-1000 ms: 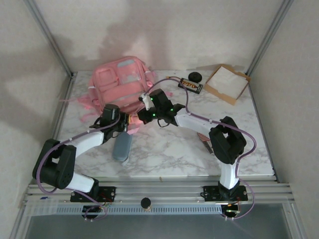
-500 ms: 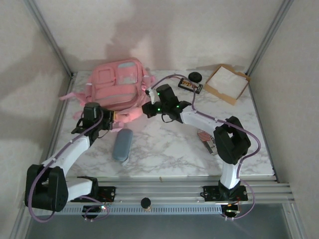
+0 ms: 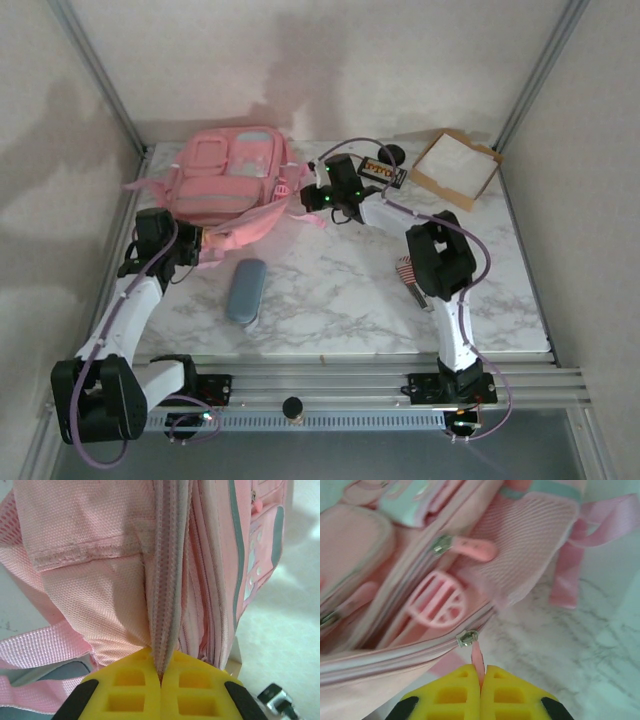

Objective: Pack books, pencil case, and school supplies into a backpack

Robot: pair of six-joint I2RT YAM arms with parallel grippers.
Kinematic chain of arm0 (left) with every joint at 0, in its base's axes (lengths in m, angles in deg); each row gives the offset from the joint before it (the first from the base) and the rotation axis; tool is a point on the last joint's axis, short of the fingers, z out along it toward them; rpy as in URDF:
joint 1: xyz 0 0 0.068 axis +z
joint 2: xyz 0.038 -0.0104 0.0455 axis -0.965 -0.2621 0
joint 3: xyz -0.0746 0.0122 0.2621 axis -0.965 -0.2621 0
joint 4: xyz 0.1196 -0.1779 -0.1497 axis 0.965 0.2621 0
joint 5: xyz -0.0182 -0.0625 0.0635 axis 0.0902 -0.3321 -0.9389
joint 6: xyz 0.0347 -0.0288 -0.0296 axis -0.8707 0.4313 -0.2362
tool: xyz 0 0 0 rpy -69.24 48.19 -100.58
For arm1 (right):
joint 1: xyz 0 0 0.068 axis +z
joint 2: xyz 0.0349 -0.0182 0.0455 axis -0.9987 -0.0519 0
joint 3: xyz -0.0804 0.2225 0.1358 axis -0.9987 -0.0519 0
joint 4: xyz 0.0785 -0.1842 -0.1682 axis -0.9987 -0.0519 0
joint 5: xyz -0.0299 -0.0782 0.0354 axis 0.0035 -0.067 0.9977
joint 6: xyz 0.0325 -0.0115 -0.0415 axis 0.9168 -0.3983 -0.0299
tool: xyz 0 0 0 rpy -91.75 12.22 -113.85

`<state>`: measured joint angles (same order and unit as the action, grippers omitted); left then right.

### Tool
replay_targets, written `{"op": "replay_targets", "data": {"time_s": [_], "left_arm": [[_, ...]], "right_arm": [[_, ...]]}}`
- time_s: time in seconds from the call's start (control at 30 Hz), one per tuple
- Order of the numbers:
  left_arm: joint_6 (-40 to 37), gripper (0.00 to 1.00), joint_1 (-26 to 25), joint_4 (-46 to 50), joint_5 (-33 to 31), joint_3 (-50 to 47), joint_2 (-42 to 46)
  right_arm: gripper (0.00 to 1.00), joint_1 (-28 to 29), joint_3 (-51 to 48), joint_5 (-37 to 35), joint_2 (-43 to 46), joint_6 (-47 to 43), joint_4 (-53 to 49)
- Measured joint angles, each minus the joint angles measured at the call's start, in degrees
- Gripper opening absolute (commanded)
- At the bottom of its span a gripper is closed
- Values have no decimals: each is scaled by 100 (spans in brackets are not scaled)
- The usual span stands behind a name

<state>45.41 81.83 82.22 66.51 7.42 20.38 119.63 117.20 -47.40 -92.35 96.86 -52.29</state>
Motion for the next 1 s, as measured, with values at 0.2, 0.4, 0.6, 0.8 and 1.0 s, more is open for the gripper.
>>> {"op": "replay_targets", "data": {"time_s": [0.2,0.4,0.6,0.8,1.0], "left_arm": [[-170,0,-52,35,74,76,-31],[-503,26,-387,114,-76,262,-273],[-1043,57,-219,229,-737,376,-57],[-1530,67,-199,455,-1263,682,356],[-2100,65,-160,361,-1294,1679,-518]], "right_arm": [[0,-118,247,-136,-227,-9,-33],[20,-201,173,-138,-164,-212,17],[46,-345,-83,-195,96,-706,-96],[52,-348,715,278,28,-1449,-691],[50,-365,2234,782,-761,-2413,-1178]]}}
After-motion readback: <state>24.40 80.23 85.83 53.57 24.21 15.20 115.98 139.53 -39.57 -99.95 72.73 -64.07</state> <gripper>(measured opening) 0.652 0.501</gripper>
